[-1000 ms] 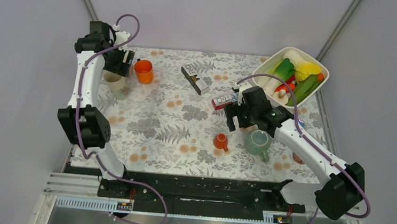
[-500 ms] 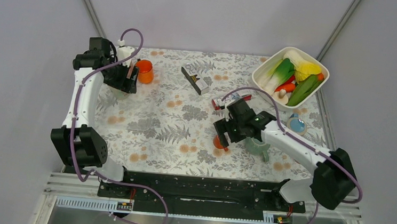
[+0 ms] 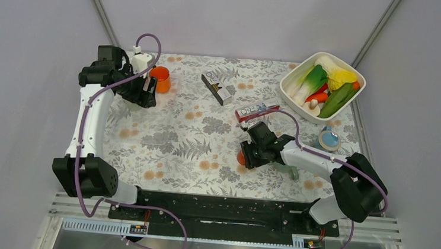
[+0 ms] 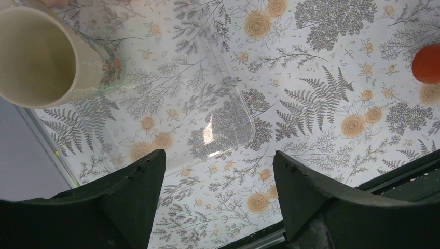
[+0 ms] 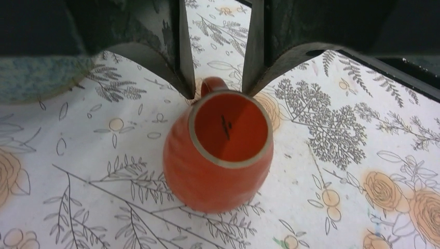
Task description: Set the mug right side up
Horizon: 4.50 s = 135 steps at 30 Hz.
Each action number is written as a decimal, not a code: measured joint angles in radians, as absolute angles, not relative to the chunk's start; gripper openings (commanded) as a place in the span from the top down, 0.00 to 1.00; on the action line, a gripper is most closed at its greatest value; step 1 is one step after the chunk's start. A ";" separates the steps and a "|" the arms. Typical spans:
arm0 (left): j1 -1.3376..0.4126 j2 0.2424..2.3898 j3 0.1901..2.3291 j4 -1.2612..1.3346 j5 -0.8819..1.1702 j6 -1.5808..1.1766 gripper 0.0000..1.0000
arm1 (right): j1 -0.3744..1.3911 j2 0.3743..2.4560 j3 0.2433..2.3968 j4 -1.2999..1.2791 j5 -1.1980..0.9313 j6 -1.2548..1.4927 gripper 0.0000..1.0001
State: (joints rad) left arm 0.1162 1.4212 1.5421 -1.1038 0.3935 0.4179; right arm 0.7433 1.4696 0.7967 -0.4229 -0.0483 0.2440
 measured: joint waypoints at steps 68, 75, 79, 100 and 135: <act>-0.368 1.359 1.526 -0.723 0.584 -0.172 1.00 | 0.665 1.340 0.922 0.386 -0.520 0.697 0.01; -0.202 1.432 1.476 -0.738 0.291 -0.056 1.00 | 0.665 1.324 0.920 0.168 -0.426 0.583 0.01; -0.127 1.578 1.429 -0.736 0.159 -0.070 1.00 | 0.665 1.311 0.915 0.099 -0.385 0.538 0.01; -0.038 2.105 1.763 -0.914 0.004 -0.078 0.97 | 0.665 1.254 0.889 -0.037 -0.288 0.426 0.00; -0.053 1.616 1.518 -0.865 0.359 -0.011 0.29 | 0.519 0.953 0.836 -0.745 0.421 0.410 0.01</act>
